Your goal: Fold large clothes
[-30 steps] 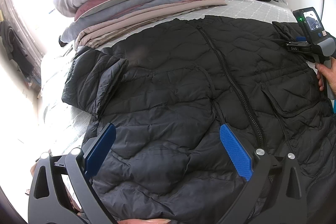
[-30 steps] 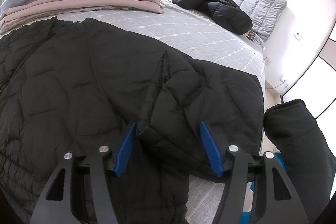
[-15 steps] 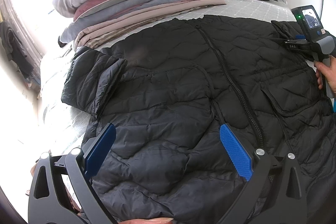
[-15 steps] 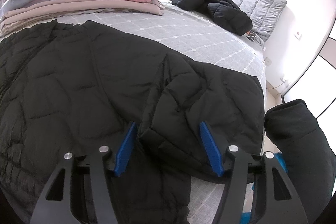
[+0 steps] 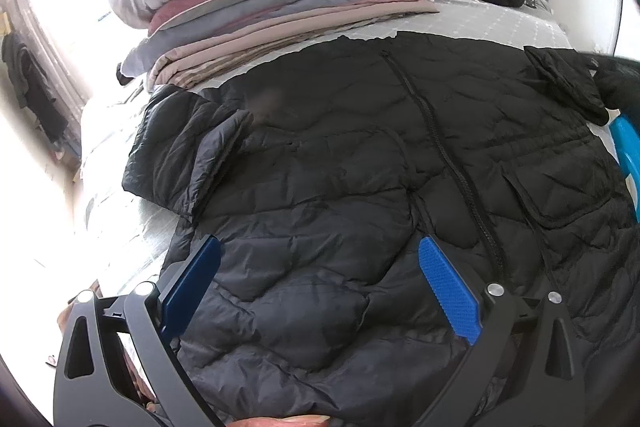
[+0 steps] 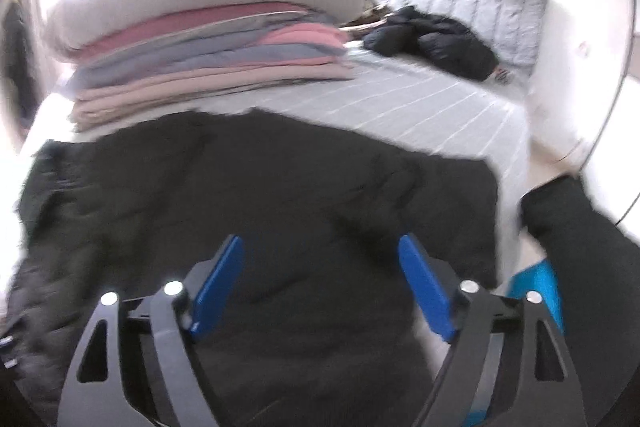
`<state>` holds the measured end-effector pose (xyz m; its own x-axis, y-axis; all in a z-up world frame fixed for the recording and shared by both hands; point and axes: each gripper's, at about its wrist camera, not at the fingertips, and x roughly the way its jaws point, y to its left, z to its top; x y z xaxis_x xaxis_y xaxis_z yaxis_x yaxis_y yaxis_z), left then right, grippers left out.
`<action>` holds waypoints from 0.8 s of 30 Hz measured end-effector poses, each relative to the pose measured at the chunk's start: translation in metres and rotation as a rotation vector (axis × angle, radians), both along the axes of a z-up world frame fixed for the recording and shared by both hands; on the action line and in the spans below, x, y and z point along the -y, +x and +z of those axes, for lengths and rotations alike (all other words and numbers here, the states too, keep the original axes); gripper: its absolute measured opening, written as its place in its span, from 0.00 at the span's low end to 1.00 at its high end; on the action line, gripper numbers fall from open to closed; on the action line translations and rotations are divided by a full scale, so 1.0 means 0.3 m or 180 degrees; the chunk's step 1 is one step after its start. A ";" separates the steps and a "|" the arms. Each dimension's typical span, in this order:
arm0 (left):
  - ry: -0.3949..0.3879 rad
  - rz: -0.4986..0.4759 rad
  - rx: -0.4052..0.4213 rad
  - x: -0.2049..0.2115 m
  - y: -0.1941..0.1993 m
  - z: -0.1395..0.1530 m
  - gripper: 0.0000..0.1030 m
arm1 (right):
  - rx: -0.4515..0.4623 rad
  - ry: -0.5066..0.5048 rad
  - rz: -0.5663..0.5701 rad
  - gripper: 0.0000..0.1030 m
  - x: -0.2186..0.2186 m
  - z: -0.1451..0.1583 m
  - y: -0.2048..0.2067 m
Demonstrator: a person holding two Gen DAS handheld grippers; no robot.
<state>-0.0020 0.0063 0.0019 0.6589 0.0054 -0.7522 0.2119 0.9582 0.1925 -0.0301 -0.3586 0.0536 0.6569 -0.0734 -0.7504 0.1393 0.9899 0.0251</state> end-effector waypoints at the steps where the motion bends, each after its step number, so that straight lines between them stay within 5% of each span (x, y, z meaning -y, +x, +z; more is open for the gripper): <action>1: -0.0002 0.0006 -0.0005 0.001 0.003 0.000 0.93 | -0.0052 0.0125 0.0062 0.81 -0.029 0.004 -0.028; 5: -0.0013 0.0026 -0.0002 0.005 0.006 0.002 0.93 | -0.0103 0.0325 0.0220 0.81 -0.155 0.018 -0.102; 12: -0.0049 0.0047 0.0002 0.005 0.006 0.009 0.93 | -0.0140 0.0104 0.0474 0.81 -0.331 -0.001 -0.155; 24: -0.0055 0.0067 0.0015 -0.004 0.002 0.015 0.93 | -0.0139 0.0046 0.0483 0.81 -0.342 -0.013 -0.153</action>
